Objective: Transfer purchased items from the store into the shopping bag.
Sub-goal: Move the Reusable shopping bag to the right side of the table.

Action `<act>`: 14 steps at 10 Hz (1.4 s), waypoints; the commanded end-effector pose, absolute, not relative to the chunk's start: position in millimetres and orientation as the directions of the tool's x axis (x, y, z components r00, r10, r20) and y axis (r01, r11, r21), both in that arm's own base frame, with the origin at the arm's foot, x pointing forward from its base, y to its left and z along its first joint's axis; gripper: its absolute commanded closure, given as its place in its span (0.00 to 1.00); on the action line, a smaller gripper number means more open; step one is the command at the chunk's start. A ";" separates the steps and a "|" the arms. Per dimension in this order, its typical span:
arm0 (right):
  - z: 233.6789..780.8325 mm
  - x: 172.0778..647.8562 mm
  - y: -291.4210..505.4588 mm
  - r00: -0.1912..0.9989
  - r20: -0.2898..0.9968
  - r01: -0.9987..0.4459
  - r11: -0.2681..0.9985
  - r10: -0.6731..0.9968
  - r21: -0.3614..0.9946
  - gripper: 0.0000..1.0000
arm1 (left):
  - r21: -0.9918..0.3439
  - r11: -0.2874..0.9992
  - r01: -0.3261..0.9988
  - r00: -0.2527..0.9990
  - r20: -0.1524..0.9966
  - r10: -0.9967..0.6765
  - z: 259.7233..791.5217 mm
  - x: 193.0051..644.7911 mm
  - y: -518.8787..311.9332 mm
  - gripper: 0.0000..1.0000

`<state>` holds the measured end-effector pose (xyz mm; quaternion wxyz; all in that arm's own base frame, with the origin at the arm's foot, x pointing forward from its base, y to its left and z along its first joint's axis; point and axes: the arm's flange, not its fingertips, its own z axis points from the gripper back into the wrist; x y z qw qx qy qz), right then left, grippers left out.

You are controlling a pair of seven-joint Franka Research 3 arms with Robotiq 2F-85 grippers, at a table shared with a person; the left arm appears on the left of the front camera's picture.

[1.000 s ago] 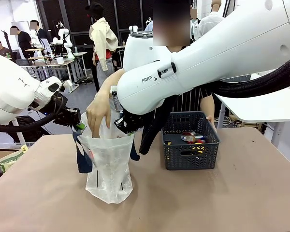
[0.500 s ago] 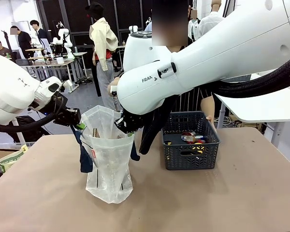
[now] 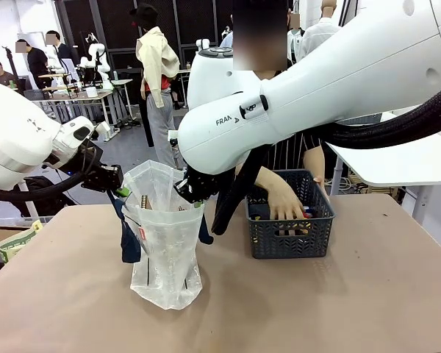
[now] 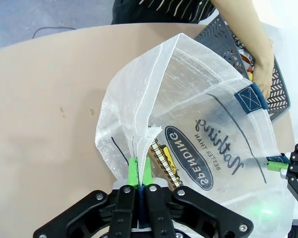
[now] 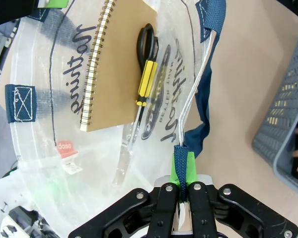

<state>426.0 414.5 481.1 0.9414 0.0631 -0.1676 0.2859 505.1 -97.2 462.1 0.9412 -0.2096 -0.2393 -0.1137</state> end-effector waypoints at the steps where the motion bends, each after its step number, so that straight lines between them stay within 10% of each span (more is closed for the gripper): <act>1: 482.7 425.3 412.5 0.782 0.353 -0.556 0.831 0.514 0.023 1.00 | -0.339 0.887 0.313 0.857 0.504 -0.110 463.5 502.5 -95.3 1.00; 14: 482.7 425.3 412.5 0.782 0.353 -0.556 0.831 0.514 0.023 1.00 | -0.339 0.887 0.313 0.857 0.504 -0.110 463.5 502.5 -95.3 1.00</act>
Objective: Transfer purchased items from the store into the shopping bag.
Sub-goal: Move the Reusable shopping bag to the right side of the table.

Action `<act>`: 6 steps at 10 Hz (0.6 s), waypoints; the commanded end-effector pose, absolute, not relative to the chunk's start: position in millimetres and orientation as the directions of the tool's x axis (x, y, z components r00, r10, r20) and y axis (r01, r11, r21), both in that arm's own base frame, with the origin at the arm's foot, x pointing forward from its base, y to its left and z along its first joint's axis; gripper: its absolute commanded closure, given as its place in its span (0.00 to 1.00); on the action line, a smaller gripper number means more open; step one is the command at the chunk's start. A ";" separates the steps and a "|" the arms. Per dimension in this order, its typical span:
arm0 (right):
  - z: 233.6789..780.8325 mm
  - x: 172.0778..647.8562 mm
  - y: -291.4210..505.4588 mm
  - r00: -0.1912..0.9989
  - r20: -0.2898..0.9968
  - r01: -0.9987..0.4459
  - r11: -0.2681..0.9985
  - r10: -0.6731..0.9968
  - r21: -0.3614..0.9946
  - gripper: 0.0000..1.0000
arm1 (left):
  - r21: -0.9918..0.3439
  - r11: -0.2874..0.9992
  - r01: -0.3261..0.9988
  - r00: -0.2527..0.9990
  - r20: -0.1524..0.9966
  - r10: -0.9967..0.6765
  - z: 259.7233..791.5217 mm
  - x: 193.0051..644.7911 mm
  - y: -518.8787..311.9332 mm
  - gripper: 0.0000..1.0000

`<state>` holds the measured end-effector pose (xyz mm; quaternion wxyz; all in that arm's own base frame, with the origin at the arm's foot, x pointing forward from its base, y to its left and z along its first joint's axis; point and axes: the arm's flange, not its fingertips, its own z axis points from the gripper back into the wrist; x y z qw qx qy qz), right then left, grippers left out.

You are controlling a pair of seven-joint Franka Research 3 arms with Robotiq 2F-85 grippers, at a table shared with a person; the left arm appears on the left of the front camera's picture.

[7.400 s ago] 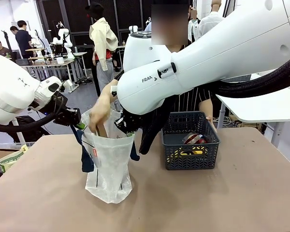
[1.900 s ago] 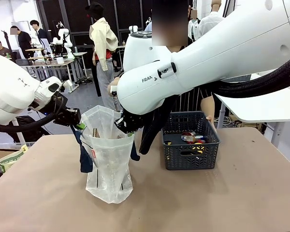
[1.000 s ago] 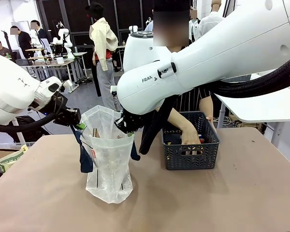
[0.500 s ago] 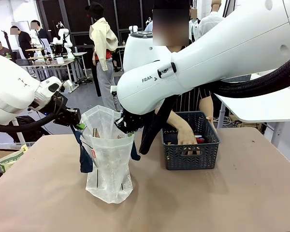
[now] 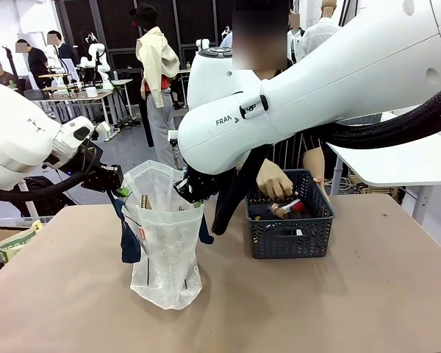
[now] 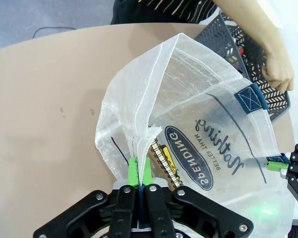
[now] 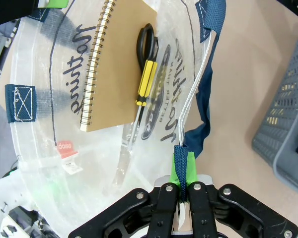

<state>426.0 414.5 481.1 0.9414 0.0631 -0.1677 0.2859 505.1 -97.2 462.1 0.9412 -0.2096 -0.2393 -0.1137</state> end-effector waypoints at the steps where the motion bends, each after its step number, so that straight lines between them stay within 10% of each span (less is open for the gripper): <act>1: 482.7 425.3 412.5 0.782 0.353 -0.556 0.831 0.514 0.023 1.00 | -0.339 0.887 0.313 0.857 0.504 -0.110 463.5 502.5 -95.3 1.00; 6: 482.7 425.3 412.5 0.782 0.353 -0.556 0.831 0.514 0.023 1.00 | -0.339 0.887 0.313 0.857 0.504 -0.110 463.5 502.5 -95.3 1.00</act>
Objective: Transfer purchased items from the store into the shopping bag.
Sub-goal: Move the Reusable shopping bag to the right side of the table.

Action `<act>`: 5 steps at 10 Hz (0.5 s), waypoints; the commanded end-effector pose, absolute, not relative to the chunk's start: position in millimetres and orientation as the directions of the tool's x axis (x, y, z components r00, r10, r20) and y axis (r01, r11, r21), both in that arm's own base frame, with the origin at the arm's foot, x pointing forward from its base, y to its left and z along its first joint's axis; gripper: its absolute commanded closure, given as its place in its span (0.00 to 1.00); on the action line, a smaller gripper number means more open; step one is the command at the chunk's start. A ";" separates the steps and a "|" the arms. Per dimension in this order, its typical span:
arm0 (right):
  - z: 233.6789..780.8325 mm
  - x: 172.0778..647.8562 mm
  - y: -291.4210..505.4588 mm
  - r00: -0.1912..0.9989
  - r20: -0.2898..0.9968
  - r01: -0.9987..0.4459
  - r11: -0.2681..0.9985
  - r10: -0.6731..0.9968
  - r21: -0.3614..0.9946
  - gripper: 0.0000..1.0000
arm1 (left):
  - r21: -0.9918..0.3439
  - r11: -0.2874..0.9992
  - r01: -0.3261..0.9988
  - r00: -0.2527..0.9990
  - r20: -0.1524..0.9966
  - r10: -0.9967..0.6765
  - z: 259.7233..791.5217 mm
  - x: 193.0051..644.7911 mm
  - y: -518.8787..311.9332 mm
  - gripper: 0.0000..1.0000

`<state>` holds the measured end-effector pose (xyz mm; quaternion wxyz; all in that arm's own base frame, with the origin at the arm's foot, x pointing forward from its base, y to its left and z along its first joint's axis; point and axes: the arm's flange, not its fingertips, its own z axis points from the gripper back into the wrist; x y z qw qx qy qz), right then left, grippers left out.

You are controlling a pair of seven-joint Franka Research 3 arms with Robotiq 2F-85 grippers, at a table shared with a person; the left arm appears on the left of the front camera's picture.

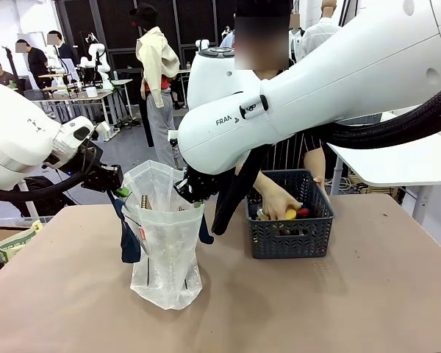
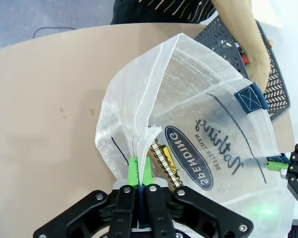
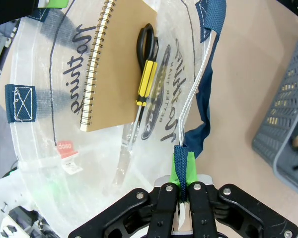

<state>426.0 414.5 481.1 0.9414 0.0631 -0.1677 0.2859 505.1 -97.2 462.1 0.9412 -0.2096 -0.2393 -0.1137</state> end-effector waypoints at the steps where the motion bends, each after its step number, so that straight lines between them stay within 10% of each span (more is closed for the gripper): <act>1: 482.7 425.3 412.5 0.782 0.353 -0.556 0.831 0.514 0.023 1.00 | -0.339 0.887 0.313 0.857 0.504 -0.110 463.5 502.5 -95.3 1.00; 5: 482.7 425.3 412.5 0.782 0.353 -0.556 0.831 0.514 0.023 1.00 | -0.339 0.887 0.313 0.857 0.504 -0.110 463.5 502.5 -95.3 1.00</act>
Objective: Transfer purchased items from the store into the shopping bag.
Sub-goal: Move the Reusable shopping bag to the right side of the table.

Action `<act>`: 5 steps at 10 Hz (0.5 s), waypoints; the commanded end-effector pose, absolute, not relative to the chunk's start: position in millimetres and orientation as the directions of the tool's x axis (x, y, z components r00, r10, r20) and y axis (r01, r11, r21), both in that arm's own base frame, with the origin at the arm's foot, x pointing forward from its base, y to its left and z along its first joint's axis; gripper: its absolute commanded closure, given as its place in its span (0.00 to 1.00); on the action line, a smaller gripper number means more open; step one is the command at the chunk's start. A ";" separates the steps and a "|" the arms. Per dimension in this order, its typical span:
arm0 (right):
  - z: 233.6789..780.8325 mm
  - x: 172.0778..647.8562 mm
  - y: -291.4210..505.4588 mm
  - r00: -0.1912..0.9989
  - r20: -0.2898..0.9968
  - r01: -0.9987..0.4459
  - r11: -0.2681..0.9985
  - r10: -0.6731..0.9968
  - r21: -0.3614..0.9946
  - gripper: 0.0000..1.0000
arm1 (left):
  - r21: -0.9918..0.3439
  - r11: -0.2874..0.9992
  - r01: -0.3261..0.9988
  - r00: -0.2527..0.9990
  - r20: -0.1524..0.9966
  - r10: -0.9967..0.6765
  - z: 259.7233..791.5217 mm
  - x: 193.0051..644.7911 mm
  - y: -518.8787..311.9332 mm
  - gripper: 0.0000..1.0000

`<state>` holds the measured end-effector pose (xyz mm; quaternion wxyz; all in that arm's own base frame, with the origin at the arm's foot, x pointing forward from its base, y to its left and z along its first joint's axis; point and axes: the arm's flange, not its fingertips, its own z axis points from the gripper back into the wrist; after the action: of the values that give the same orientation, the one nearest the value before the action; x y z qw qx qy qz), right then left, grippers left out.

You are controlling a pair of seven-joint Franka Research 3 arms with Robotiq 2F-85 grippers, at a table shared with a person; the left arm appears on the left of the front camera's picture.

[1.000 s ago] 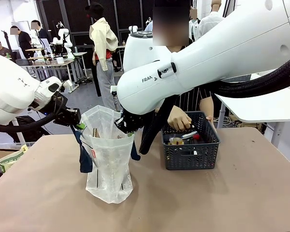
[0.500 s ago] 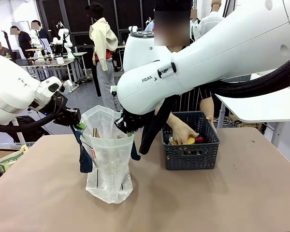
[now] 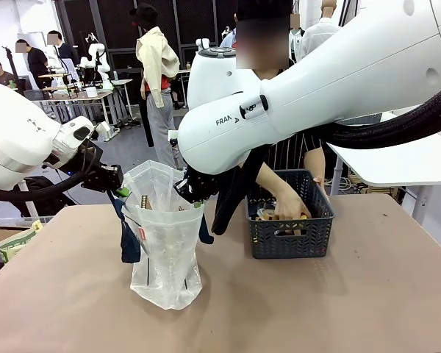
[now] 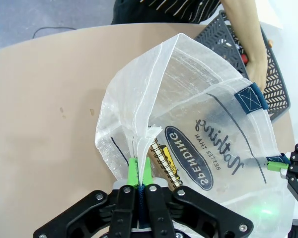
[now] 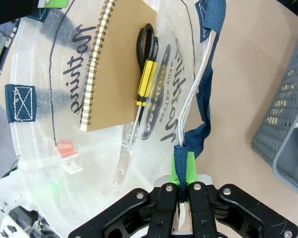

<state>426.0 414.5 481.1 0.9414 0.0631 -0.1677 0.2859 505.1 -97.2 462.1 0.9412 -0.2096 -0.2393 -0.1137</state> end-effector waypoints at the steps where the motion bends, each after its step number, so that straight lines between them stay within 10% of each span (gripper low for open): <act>1: 482.7 425.3 412.5 0.782 0.353 -0.556 0.831 0.514 0.023 1.00 | -0.339 0.887 0.313 0.857 0.504 -0.110 463.5 502.5 -95.3 1.00; 5: 482.7 425.3 412.5 0.782 0.353 -0.556 0.831 0.514 0.023 1.00 | -0.339 0.887 0.313 0.857 0.504 -0.110 463.5 502.5 -95.3 1.00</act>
<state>426.0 414.5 481.1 0.9414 0.0631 -0.1677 0.2859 505.1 -97.2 462.1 0.9412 -0.2096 -0.2393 -0.1137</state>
